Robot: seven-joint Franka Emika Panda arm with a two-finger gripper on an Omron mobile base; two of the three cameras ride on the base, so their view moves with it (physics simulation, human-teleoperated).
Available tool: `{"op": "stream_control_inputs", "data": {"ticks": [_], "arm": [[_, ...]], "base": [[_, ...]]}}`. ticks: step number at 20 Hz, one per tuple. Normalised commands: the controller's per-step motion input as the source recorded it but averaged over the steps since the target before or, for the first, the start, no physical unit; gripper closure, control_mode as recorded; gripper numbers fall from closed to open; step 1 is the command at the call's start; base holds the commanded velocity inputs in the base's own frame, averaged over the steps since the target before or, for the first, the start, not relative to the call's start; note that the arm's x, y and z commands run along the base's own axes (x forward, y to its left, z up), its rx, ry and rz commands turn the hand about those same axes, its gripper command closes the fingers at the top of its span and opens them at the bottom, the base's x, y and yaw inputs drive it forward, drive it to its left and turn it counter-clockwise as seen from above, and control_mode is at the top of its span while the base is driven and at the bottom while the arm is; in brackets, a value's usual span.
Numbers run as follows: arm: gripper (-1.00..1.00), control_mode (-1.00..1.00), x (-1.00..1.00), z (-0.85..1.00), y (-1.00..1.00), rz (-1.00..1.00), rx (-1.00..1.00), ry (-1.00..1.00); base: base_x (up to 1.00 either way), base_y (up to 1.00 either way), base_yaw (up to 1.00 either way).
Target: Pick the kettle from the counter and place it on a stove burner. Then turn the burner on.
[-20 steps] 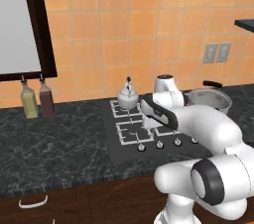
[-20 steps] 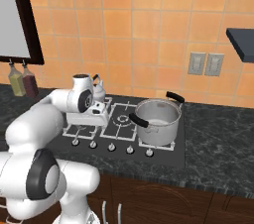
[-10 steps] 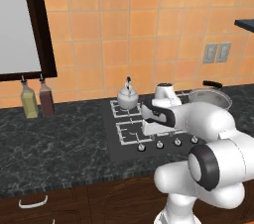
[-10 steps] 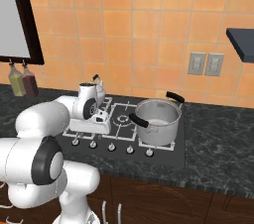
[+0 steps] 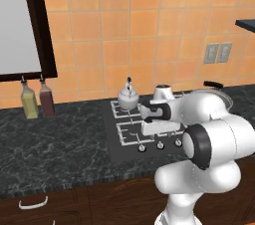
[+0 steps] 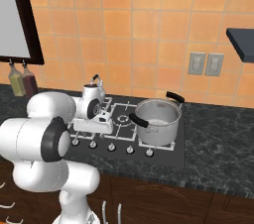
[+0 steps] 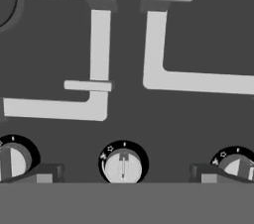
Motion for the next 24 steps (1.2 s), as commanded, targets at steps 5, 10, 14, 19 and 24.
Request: {"op": "stream_control_inputs", "data": {"ticks": [5,10,14,19,24], "arm": [[-1.0,-1.0,-0.03,-0.25,0.0,0.0,0.0,0.02],[-1.0,-1.0,-0.12,-0.25,0.0,0.0,0.0,0.02],[-1.0,-1.0,-0.08,-0.11,0.0,0.0,0.0,0.0],[-1.0,-1.0,-0.21,0.0,0.0,0.0,0.0,0.0],[-1.0,-1.0,-0.01,-0.05,0.0,0.0,0.0,0.0]], "base": [[0.0,0.0,0.0],[0.0,0.0,0.0],[0.0,0.0,0.0],[0.0,0.0,0.0],[0.0,0.0,0.0]]}}
